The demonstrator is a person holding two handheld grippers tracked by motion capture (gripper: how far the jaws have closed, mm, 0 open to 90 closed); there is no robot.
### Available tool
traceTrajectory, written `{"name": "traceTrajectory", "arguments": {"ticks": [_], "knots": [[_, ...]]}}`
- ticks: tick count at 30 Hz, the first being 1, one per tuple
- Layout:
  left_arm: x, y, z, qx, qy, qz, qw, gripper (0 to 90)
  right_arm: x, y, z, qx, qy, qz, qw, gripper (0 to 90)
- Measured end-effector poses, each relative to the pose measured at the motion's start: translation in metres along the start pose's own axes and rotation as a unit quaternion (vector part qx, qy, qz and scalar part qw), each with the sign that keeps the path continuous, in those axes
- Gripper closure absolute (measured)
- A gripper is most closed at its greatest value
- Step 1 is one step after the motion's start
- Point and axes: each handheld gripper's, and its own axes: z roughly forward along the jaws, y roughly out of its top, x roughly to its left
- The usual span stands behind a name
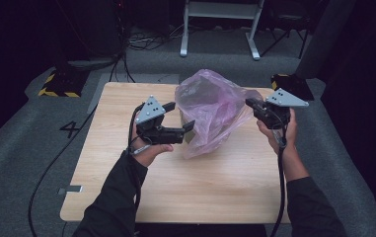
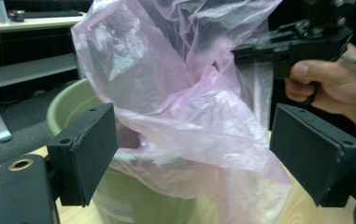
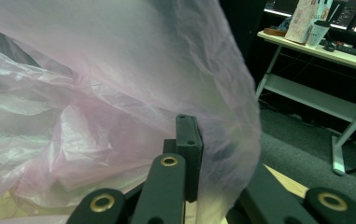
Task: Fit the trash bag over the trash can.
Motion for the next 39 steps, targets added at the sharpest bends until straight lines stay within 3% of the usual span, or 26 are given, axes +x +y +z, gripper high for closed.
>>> {"name": "traceTrajectory", "arguments": {"ticks": [3,5,8,9,10,11,12,13,15,16,17,18,19,21,22,24,30,32,34,35,36,37,39], "knots": [[-0.002,-0.003,0.01,0.016,0.014,0.001,0.9998,14.6,0.001,0.001,-0.001,-0.003,0.002,0.001,1.0,88.2],[0.001,-0.006,0.019,0.017,0.027,-0.025,0.9992,14.8,0.002,0.0,-0.001,-0.005,0.004,0.003,1.0,88.1],[0.002,-0.01,0.034,0.041,0.044,-0.042,0.9973,15.1,0.004,0.0,0.0,-0.005,0.008,0.0,1.0,87.9],[0.002,-0.011,0.043,0.061,0.059,-0.041,0.9956,15.2,0.004,0.0,0.0,-0.006,0.009,0.0,0.9999,87.9],[0.003,-0.012,0.047,0.065,0.073,-0.039,0.9944,16.0,0.004,0.0,0.0,-0.007,0.01,0.001,0.9999,87.9],[0.005,-0.013,0.049,0.07,0.087,-0.041,0.9929,20.2,0.004,0.0,0.0,-0.008,0.011,0.001,0.9999,87.9],[0.005,-0.013,0.049,0.07,0.087,-0.041,0.9929,27.6,0.004,0.0,0.0,-0.008,0.011,0.001,0.9999,87.9],[0.008,-0.013,0.051,0.073,0.088,-0.041,0.9926,27.6,0.004,0.0,0.0,-0.009,0.012,0.001,0.9999,87.9],[0.014,-0.014,0.053,0.077,0.094,-0.039,0.9919,51.9,0.004,0.0,-0.001,-0.011,0.013,0.0,0.9999,87.9],[0.019,-0.014,0.052,0.079,0.091,-0.016,0.9926,57.5,0.003,0.0,-0.002,-0.012,0.014,0.002,0.9998,87.9],[0.019,-0.014,0.052,0.079,0.091,-0.016,0.9926,66.7,0.003,0.0,-0.002,-0.012,0.014,0.002,0.9998,87.9],[0.024,-0.014,0.05,0.075,0.099,-0.002,0.9922,74.4,0.002,0.0,-0.002,-0.012,0.015,0.002,0.9998,87.8],[0.024,-0.014,0.05,0.075,0.099,-0.002,0.9922,77.0,0.001,0.0,-0.002,-0.012,0.013,0.002,0.9998,87.7],[0.033,-0.013,0.049,0.073,0.115,0.017,0.9905,85.0,-0.001,0.0,-0.001,-0.011,0.013,0.006,0.9998,87.4],[0.036,-0.012,0.049,0.071,0.112,0.02,0.9909,87.9,-0.003,-0.001,0.0,-0.011,0.01,0.006,0.9999,87.1],[0.043,-0.011,0.049,0.079,0.123,0.038,0.9885,89.2,-0.006,-0.001,0.001,-0.011,0.01,0.012,0.9998,86.6],[0.062,-0.008,0.051,0.084,0.115,0.035,0.9893,89.7,-0.014,0.0,0.007,-0.004,0.005,0.024,0.9997,86.4],[0.069,-0.006,0.054,0.087,0.12,0.042,0.9881,89.8,-0.017,0.0,0.011,0.002,-0.003,0.027,0.9996,86.0],[0.08,-0.005,0.061,0.1,0.12,0.039,0.9869,89.8,-0.025,-0.003,0.018,0.009,-0.013,0.049,0.9987,85.8],[0.08,-0.005,0.061,0.1,0.12,0.039,0.9869,89.8,-0.025,-0.003,0.018,0.009,-0.013,0.049,0.9987,85.8],[0.087,-0.006,0.066,0.104,0.121,0.027,0.9868,89.8,-0.031,-0.005,0.025,0.02,-0.021,0.065,0.9975,85.8],[0.087,-0.006,0.066,0.104,0.121,0.027,0.9868,89.8,-0.031,-0.005,0.025,0.02,-0.021,0.065,0.9975,85.8],[0.099,-0.011,0.075,0.118,0.116,0.012,0.9861,89.8,-0.042,-0.011,0.036,0.034,-0.027,0.096,0.9944,86.2]]}}
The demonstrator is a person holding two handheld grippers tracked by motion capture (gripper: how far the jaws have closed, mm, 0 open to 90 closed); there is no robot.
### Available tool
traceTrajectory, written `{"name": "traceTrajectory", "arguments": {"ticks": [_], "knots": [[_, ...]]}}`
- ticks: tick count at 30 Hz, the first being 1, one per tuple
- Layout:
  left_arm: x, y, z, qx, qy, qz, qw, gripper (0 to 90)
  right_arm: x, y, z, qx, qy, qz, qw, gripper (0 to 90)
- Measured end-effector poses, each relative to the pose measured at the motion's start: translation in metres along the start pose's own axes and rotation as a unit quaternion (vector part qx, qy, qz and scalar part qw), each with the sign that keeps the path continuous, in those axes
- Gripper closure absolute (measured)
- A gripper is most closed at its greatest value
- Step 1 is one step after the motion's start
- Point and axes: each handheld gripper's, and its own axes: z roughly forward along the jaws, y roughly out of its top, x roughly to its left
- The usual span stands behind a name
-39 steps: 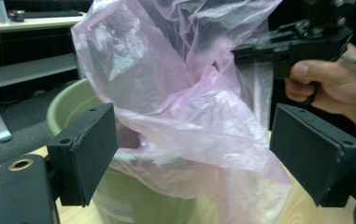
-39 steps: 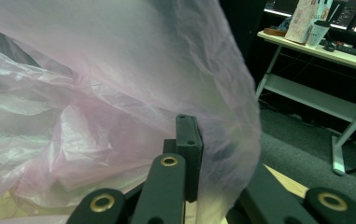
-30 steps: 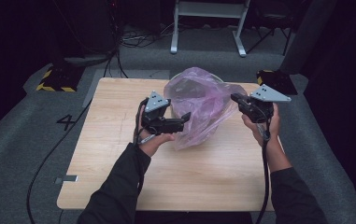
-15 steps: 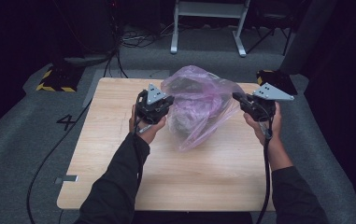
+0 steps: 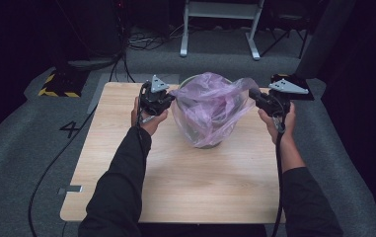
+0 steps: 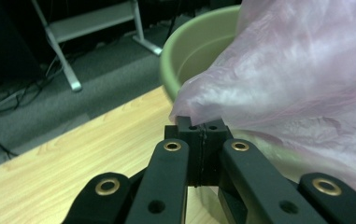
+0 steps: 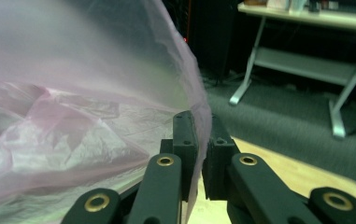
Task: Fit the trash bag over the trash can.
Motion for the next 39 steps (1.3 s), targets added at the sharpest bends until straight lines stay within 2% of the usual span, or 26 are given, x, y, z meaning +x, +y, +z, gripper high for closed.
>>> {"name": "traceTrajectory", "arguments": {"ticks": [2,3,4,5,6,7,8,9,14,15,18,19,20,21,22,25,26,27,34,39], "knots": [[0.005,-0.002,0.007,0.007,-0.007,-0.012,0.9999,89.9,-0.009,-0.004,0.009,0.014,0.003,0.025,0.9996,86.8],[0.005,-0.002,0.007,0.007,-0.007,-0.012,0.9999,89.9,-0.009,-0.004,0.009,0.014,0.003,0.025,0.9996,86.8],[0.007,-0.003,0.01,0.011,-0.008,-0.013,0.9998,89.9,-0.013,-0.006,0.013,0.018,0.004,0.039,0.9991,87.1],[0.01,-0.006,0.017,0.026,-0.004,-0.014,0.9996,89.9,-0.019,-0.011,0.021,0.028,0.008,0.055,0.9981,87.2],[0.01,-0.006,0.017,0.026,-0.004,-0.014,0.9996,89.9,-0.019,-0.011,0.021,0.028,0.008,0.055,0.9981,87.2],[0.013,-0.009,0.023,0.035,-0.008,-0.018,0.9992,89.9,-0.024,-0.017,0.03,0.038,0.013,0.073,0.9965,87.4],[0.013,-0.009,0.023,0.035,-0.008,-0.018,0.9992,89.9,-0.024,-0.017,0.03,0.038,0.013,0.073,0.9965,87.4],[0.015,-0.012,0.029,0.047,-0.009,-0.018,0.9987,89.9,-0.025,-0.021,0.037,0.046,0.022,0.081,0.9954,87.5],[0.015,-0.017,0.041,0.065,-0.028,-0.022,0.9972,89.9,-0.024,-0.026,0.045,0.057,0.037,0.078,0.9946,88.2],[0.014,-0.02,0.046,0.078,-0.034,-0.014,0.9963,89.9,-0.023,-0.029,0.049,0.061,0.049,0.082,0.9936,88.7],[0.012,-0.023,0.051,0.088,-0.042,-0.014,0.9952,90.0,-0.022,-0.031,0.051,0.068,0.054,0.076,0.9933,89.2],[0.011,-0.026,0.054,0.093,-0.045,-0.013,0.9945,89.9,-0.021,-0.035,0.054,0.077,0.067,0.076,0.9919,89.5],[0.011,-0.028,0.055,0.096,-0.049,-0.014,0.9941,89.9,-0.021,-0.035,0.054,0.077,0.067,0.076,0.9919,89.5],[0.01,-0.031,0.057,0.1,-0.055,-0.016,0.9934,90.0,-0.019,-0.038,0.055,0.081,0.077,0.072,0.9911,89.9],[0.01,-0.031,0.057,0.1,-0.055,-0.016,0.9934,90.0,-0.019,-0.038,0.055,0.081,0.077,0.072,0.9911,89.9],[0.011,-0.035,0.056,0.101,-0.067,-0.018,0.9925,89.9,-0.016,-0.044,0.057,0.084,0.097,0.069,0.9893,90.0],[0.011,-0.036,0.056,0.102,-0.069,-0.015,0.9923,90.0,-0.015,-0.046,0.056,0.085,0.104,0.068,0.9886,90.0],[0.01,-0.037,0.055,0.109,-0.071,-0.003,0.9915,89.9,-0.015,-0.046,0.056,0.086,0.11,0.067,0.9879,90.0],[0.007,-0.043,0.052,0.109,-0.078,0.003,0.991,90.0,-0.014,-0.052,0.053,0.085,0.121,0.058,0.9872,90.0],[0.001,-0.047,0.046,0.111,-0.083,0.019,0.9901,90.0,-0.013,-0.056,0.048,0.09,0.134,0.043,0.986,90.0]]}}
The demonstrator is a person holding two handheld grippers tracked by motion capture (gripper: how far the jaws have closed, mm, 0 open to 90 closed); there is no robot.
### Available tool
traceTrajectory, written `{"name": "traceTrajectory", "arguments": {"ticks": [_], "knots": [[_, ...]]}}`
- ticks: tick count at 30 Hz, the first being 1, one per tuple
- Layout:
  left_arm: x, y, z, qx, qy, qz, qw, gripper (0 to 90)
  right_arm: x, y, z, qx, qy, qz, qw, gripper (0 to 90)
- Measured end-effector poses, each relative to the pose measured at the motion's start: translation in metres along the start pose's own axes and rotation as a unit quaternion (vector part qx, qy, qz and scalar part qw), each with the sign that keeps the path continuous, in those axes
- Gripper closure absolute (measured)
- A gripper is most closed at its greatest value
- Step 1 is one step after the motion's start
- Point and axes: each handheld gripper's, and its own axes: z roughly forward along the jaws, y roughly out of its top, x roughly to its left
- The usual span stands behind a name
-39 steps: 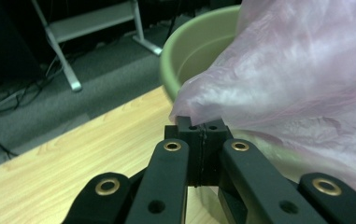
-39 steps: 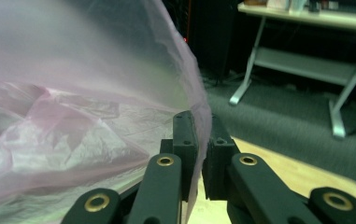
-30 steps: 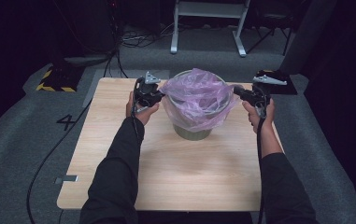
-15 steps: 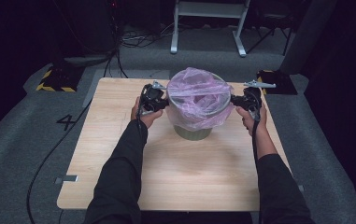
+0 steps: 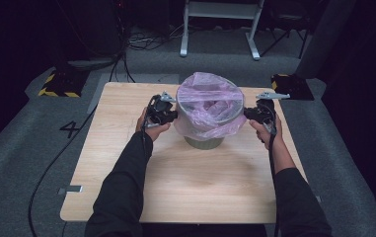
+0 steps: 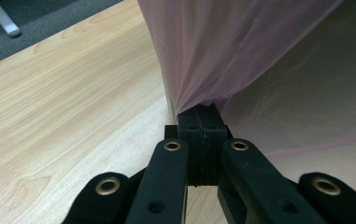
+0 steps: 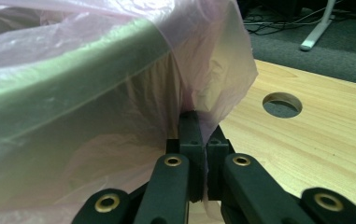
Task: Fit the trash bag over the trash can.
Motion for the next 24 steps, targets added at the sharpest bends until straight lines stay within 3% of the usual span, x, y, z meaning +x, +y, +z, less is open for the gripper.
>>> {"name": "traceTrajectory", "arguments": {"ticks": [13,15,19,21,22,24], "knots": [[-0.02,-0.015,-0.019,0.003,-0.009,0.04,0.9992,90.0,0.014,-0.012,-0.019,0.013,0.024,-0.019,0.9995,90.0],[-0.022,-0.019,-0.023,-0.002,-0.021,0.04,0.999,90.0,0.016,-0.013,-0.023,0.017,0.027,-0.02,0.9993,90.0],[-0.022,-0.021,-0.035,-0.026,-0.01,0.031,0.9991,88.9,0.022,-0.009,-0.033,0.009,0.014,-0.036,0.9992,82.9],[-0.021,-0.021,-0.043,-0.033,0.005,0.029,0.999,81.0,0.024,-0.006,-0.039,0.0,-0.002,-0.041,0.9992,77.4],[-0.019,-0.02,-0.05,-0.039,0.019,0.025,0.9987,73.2,0.025,-0.003,-0.045,-0.003,-0.022,-0.053,0.9983,70.2],[-0.018,-0.02,-0.054,-0.042,0.028,0.022,0.9985,65.0,0.025,-0.002,-0.048,-0.004,-0.03,-0.054,0.9981,67.2]]}}
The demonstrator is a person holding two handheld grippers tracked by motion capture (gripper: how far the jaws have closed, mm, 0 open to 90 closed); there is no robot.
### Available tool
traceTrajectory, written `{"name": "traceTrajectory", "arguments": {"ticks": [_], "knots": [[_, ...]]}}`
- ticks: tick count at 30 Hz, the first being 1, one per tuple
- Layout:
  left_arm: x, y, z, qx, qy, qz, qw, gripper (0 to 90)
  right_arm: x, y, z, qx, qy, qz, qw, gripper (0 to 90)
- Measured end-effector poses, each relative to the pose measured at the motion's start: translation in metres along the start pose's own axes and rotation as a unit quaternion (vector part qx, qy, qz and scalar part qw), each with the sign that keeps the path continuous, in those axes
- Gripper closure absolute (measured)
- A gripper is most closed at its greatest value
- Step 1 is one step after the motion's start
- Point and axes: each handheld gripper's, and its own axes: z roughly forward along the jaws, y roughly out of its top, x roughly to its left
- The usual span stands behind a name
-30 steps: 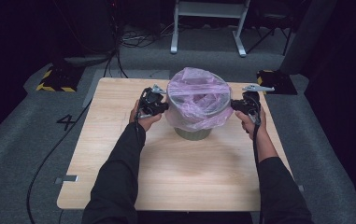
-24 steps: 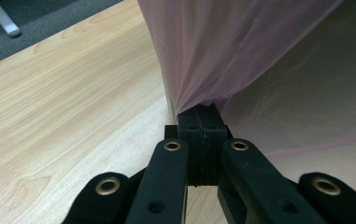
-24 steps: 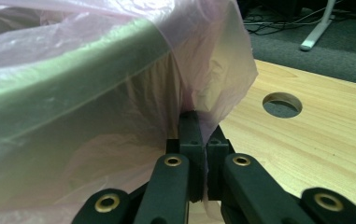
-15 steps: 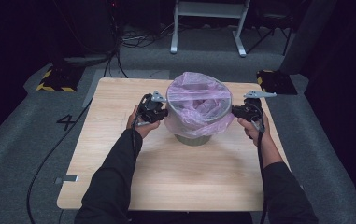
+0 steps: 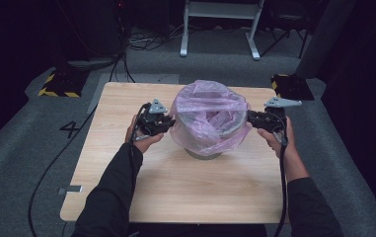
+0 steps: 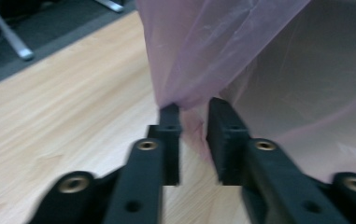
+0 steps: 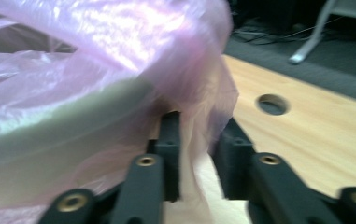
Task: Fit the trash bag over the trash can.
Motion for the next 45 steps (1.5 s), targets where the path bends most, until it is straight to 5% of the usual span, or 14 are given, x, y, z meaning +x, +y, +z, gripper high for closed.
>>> {"name": "traceTrajectory", "arguments": {"ticks": [3,5,10,15,17,20,23,24,32,40,44,45], "knots": [[0.006,0.0,-0.012,-0.015,-0.002,-0.02,0.9997,53.5,-0.001,0.002,-0.01,-0.008,-0.015,-0.01,0.9998,55.9],[0.01,0.0,-0.021,-0.027,0.01,-0.032,0.9991,34.5,-0.001,0.004,-0.016,-0.019,-0.014,-0.019,0.9995,51.2],[0.013,0.002,-0.035,-0.059,0.009,-0.03,0.9978,26.8,0.002,0.01,-0.027,-0.048,-0.017,-0.033,0.9981,39.8],[0.01,0.011,-0.037,-0.073,-0.002,-0.006,0.9973,27.0,0.006,0.018,-0.031,-0.073,-0.022,-0.049,0.9959,42.2],[0.008,0.016,-0.034,-0.069,0.008,0.004,0.9976,32.6,0.008,0.021,-0.031,-0.079,-0.022,-0.059,0.9949,46.7],[0.008,0.024,-0.031,-0.066,0.01,0.022,0.9975,40.7,0.008,0.026,-0.033,-0.093,-0.015,-0.07,0.9931,70.8],[0.009,0.027,-0.031,-0.07,0.007,0.024,0.9973,48.5,0.007,0.029,-0.032,-0.096,-0.015,-0.074,0.9926,78.8],[0.01,0.029,-0.031,-0.082,0.001,0.03,0.9962,60.0,0.007,0.032,-0.031,-0.098,-0.015,-0.074,0.9924,85.1],[0.012,0.037,-0.029,-0.111,0.011,0.041,0.9929,89.0,0.009,0.041,-0.022,-0.096,-0.02,-0.073,0.9925,90.0],[0.015,0.046,-0.017,-0.117,0.019,0.023,0.9927,89.9,0.003,0.046,-0.011,-0.091,-0.024,-0.04,0.9948,90.0],[0.014,0.047,-0.016,-0.13,-0.018,0.025,0.991,89.6,-0.004,0.047,-0.002,-0.082,-0.032,-0.013,0.996,90.0],[0.014,0.047,-0.016,-0.13,-0.018,0.025,0.991,82.7,-0.004,0.047,-0.002,-0.082,-0.032,-0.013,0.996,90.0]]}}
